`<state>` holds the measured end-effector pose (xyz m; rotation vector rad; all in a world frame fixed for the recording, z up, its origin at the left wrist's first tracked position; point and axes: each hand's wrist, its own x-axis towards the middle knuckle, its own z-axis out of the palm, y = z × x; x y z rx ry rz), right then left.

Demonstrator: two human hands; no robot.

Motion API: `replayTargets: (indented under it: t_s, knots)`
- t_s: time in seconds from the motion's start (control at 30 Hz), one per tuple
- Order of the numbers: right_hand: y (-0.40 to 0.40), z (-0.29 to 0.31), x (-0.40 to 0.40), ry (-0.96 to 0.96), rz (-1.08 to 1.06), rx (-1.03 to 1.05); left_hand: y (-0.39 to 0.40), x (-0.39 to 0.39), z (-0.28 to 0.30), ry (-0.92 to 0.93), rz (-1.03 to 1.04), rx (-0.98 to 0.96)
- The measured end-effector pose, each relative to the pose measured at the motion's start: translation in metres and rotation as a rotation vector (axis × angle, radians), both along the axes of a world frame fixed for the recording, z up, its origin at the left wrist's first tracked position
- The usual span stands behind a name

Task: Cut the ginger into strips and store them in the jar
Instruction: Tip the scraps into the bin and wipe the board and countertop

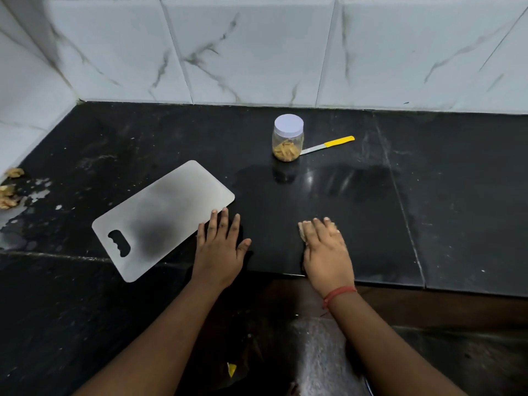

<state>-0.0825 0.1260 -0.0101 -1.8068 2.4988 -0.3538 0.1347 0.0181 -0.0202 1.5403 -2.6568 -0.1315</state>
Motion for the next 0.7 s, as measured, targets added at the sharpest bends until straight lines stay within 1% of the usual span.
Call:
replayTargets:
  t_s: [0.03, 0.07, 0.1, 0.13, 0.17, 0.23, 0.27, 0.33, 0.37, 0.4, 0.43, 0.47, 0.5, 0.57, 0.6, 0.63, 0.67, 0.7]
  knots:
    - [0.0, 0.001, 0.001, 0.008, -0.02, 0.006, 0.002, -0.002, 0.0, -0.01, -0.011, 0.004]
    - [0.002, 0.0, 0.003, 0.038, 0.057, 0.025, 0.003, -0.003, -0.001, -0.019, -0.022, 0.006]
    - [0.005, -0.002, 0.002, 0.085, 0.188, 0.042, 0.003, -0.002, -0.003, -0.025, -0.028, 0.006]
    - [0.006, -0.002, -0.002, 0.112, 0.259, 0.058, 0.003, -0.001, -0.005, -0.034, -0.032, 0.005]
    - [0.006, -0.002, -0.01, 0.09, 0.209, 0.061, 0.003, 0.001, -0.008, -0.038, -0.026, 0.006]
    - [0.002, 0.001, -0.017, 0.019, -0.032, 0.04, 0.005, 0.004, -0.013, -0.031, -0.008, 0.009]
    - [0.0, -0.001, -0.013, 0.019, -0.026, 0.034, 0.006, 0.005, -0.015, -0.03, -0.008, 0.006]
    - [-0.003, -0.004, -0.007, 0.084, 0.24, 0.031, 0.005, 0.005, -0.014, -0.018, -0.027, -0.008]
    - [-0.008, -0.003, -0.011, 0.119, 0.306, 0.044, 0.003, 0.004, -0.014, -0.013, -0.035, -0.004]
    - [-0.012, 0.001, -0.018, 0.104, 0.228, 0.043, 0.002, 0.003, -0.013, -0.011, -0.039, 0.007]
    - [-0.017, 0.004, -0.023, 0.059, 0.079, 0.022, 0.002, 0.002, -0.013, -0.008, -0.042, 0.012]
    - [-0.021, 0.006, -0.023, 0.028, -0.018, 0.012, 0.002, 0.002, -0.014, -0.002, -0.043, 0.008]
    - [-0.026, 0.004, -0.019, 0.031, 0.004, 0.016, 0.003, 0.002, -0.016, 0.004, -0.042, -0.001]
    - [-0.036, -0.002, -0.012, 0.111, 0.282, 0.043, 0.003, 0.005, -0.018, 0.005, -0.041, -0.006]
    - [-0.043, -0.004, -0.016, 0.151, 0.336, 0.07, 0.003, 0.006, -0.019, 0.007, -0.045, -0.007]
    - [-0.052, -0.002, -0.024, 0.135, 0.247, 0.066, 0.001, 0.005, -0.02, 0.012, -0.049, -0.006]
    - [-0.059, 0.002, -0.029, 0.089, 0.082, 0.05, 0.001, 0.002, -0.019, 0.022, -0.052, -0.009]
    - [-0.068, 0.003, -0.031, 0.058, -0.015, 0.033, -0.001, -0.001, -0.019, 0.033, -0.054, -0.015]
